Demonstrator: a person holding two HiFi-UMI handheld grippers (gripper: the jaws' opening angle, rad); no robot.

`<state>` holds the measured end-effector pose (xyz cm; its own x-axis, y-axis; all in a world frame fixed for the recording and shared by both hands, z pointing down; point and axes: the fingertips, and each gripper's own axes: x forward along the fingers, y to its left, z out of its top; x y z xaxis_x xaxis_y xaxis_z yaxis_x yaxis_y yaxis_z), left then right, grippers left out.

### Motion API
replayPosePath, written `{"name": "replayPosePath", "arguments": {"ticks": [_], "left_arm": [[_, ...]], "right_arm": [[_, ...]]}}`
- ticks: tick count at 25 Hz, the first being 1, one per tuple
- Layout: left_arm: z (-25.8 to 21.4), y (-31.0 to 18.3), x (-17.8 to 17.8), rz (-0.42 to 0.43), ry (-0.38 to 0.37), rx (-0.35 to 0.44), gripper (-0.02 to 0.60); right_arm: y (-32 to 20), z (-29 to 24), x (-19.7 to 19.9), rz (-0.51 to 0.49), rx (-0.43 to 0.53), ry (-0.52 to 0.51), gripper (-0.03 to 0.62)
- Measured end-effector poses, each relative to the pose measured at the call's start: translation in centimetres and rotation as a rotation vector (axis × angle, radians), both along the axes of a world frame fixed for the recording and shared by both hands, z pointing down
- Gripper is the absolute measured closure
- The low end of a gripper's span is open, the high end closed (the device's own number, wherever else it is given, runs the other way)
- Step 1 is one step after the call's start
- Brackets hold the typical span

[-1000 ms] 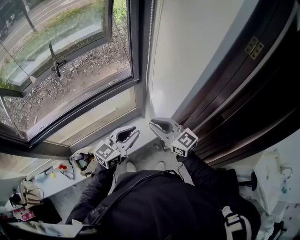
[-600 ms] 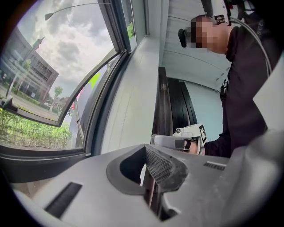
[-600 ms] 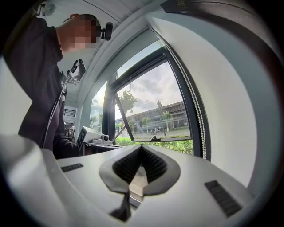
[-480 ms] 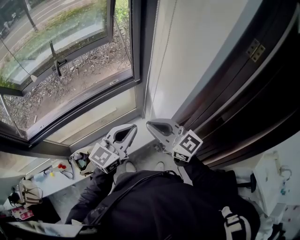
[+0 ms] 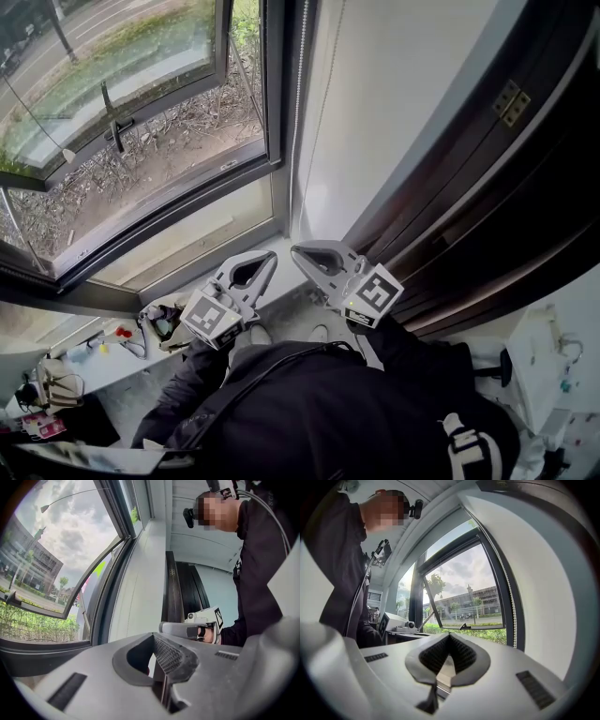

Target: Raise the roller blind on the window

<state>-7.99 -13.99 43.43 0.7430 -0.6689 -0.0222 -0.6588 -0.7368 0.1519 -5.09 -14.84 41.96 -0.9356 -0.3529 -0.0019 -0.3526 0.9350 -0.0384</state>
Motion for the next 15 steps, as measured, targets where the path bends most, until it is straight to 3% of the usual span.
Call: {"name": "replayPosePath", "arguments": {"ticks": [15], "left_arm": [[-0.17, 0.22, 0.02, 0.010, 0.003, 0.006, 0.575]], "right_arm": [[0.40, -0.35, -0.11, -0.019, 0.020, -0.005, 0.589]]}}
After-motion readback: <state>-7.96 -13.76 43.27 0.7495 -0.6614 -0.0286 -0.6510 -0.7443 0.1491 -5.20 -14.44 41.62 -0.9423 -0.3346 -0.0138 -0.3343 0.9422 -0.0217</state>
